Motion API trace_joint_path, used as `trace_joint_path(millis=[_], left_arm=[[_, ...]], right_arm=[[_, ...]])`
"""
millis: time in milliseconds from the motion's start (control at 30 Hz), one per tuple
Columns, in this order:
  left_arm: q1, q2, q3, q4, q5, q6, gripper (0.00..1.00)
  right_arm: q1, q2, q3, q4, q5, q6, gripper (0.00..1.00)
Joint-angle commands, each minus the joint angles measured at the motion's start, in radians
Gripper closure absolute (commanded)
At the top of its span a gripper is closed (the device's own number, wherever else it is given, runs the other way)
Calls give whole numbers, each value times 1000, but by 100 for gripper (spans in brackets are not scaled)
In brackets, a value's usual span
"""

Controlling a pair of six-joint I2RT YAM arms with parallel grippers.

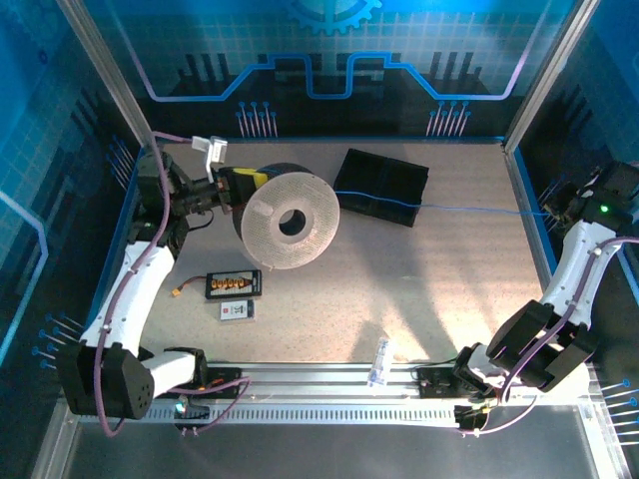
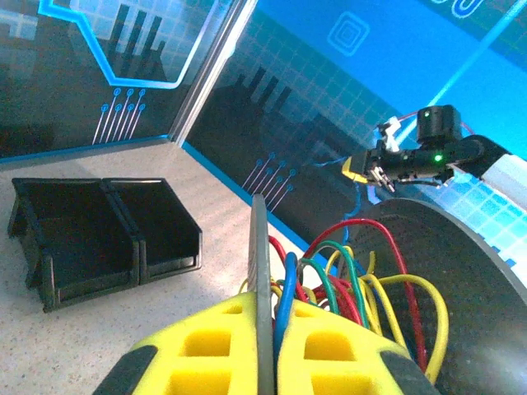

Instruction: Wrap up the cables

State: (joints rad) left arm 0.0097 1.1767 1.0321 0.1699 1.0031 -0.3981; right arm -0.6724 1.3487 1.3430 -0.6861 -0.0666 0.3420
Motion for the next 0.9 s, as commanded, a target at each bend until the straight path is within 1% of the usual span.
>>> trace_joint_path(millis=[0, 267, 367, 467, 533, 567, 700, 767, 833, 867], left_arm=[[83, -33, 3, 213, 43, -150, 100], [145, -23, -20, 320, 22, -246, 100], [169, -16, -20, 330, -6, -275, 100], [179, -13, -20, 321, -57, -300, 100], [179, -13, -21, 308, -109, -324, 100], [179, -6, -22, 323, -124, -357, 100], [176, -12, -58, 399, -243, -509, 100], [176, -28, -74, 377, -346, -567, 100], [184, -55, -83, 283, -482, -620, 100], [184, -66, -92, 278, -531, -649, 100]], right_arm=[[-60, 24, -7, 89, 119, -8, 100], [-59, 27, -13, 96, 98, 0, 100], [-60, 25, -18, 99, 90, 2, 100], [-58, 23, -23, 104, 71, 8, 100], [-51, 23, -29, 108, 62, 13, 100], [-46, 23, -34, 109, 57, 15, 100], [-5, 17, -86, 132, 47, 34, 100], [21, 6, -139, 161, 50, 43, 100], [42, -9, -189, 186, 62, 43, 100], [51, -16, -214, 199, 62, 42, 100]])
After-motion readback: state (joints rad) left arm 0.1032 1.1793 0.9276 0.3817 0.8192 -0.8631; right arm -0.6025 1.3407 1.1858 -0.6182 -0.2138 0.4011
